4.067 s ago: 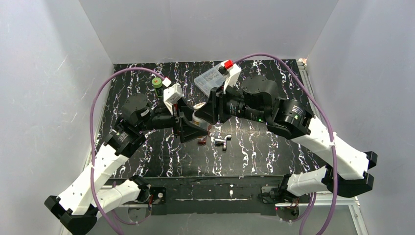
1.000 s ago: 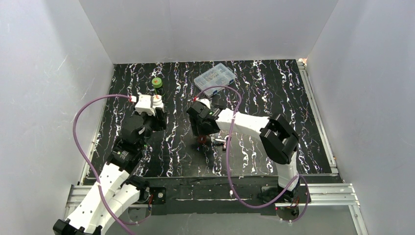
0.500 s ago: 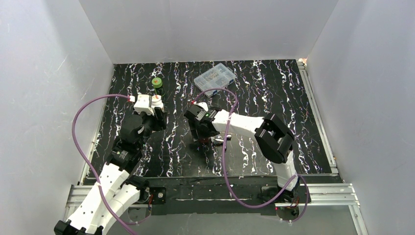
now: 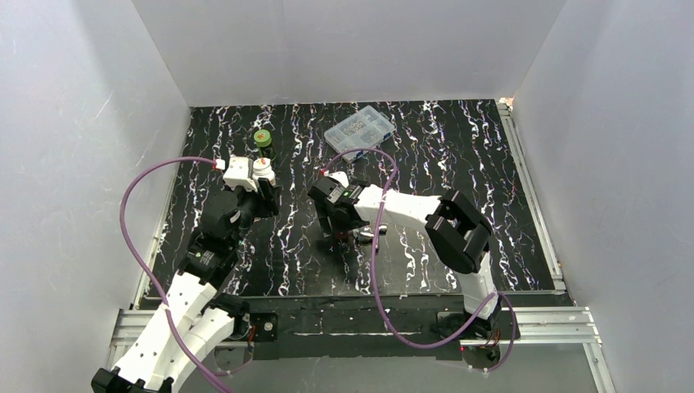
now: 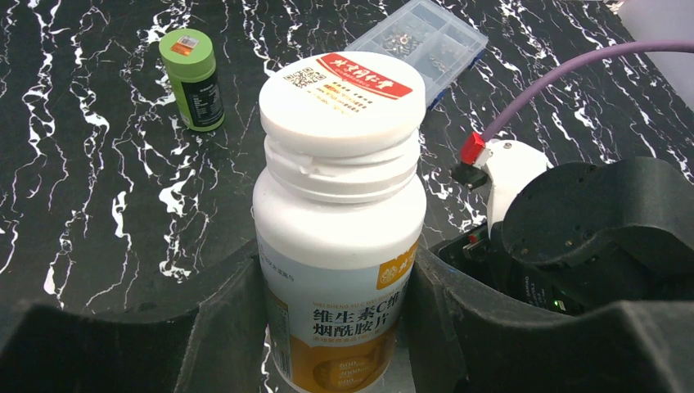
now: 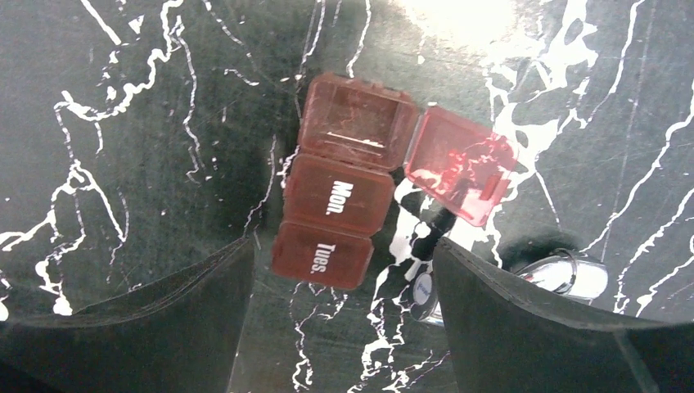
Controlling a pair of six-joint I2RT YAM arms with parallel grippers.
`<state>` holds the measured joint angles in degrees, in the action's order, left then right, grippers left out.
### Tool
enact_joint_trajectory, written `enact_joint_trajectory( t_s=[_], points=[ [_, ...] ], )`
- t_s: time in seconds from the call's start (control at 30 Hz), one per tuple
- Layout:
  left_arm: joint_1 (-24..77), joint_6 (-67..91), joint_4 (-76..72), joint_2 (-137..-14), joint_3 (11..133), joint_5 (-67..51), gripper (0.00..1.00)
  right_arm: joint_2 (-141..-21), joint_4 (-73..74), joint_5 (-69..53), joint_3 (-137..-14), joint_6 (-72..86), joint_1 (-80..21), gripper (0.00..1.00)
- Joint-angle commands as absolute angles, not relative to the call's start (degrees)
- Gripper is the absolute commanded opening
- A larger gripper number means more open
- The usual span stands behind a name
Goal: Sort the pills into containers
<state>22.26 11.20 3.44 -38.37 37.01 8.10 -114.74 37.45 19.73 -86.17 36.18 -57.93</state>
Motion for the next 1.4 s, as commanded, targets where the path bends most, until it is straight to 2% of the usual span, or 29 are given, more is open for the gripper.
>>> enact_joint_trajectory(
  t_s=[0.0, 0.37, 0.8, 1.0, 1.1, 1.27, 1.37],
  points=[
    [21.9, 11.8, 1.5, -37.1, 37.4, 7.3, 0.0, -115.1, 37.1, 22.9, -85.6, 35.9, -57.3, 0.86],
    [21.9, 11.6, 2.2, -37.5, 37.3, 4.3, 0.0, -109.1, 33.2, 22.4, -77.1, 35.5, -55.6, 0.86],
    [22.3, 2.5, 6.3, -45.7, 38.1, -15.4, 0.0, -98.7, 27.6, 16.5, -71.1, 32.4, -53.6, 0.87],
    [27.3, -3.6, 8.2, -51.2, 37.6, -14.1, 0.0, -90.3, 29.2, 11.8, -72.4, 32.5, -53.6, 0.86],
    [30.6, -4.1, 9.6, -54.4, 38.0, -10.8, 0.0, -88.9, 29.6, 8.4, -74.1, 32.8, -53.0, 0.78],
    [32.5, -1.5, 8.4, -56.6, 37.1, -5.4, 0.0, -88.1, 26.5, 1.2, -74.1, 34.4, -50.7, 0.46],
    [33.0, 0.9, 7.2, -57.7, 36.6, -3.5, 0.0, -88.3, 25.3, -2.1, -73.5, 35.3, -49.5, 0.4]
  ],
)
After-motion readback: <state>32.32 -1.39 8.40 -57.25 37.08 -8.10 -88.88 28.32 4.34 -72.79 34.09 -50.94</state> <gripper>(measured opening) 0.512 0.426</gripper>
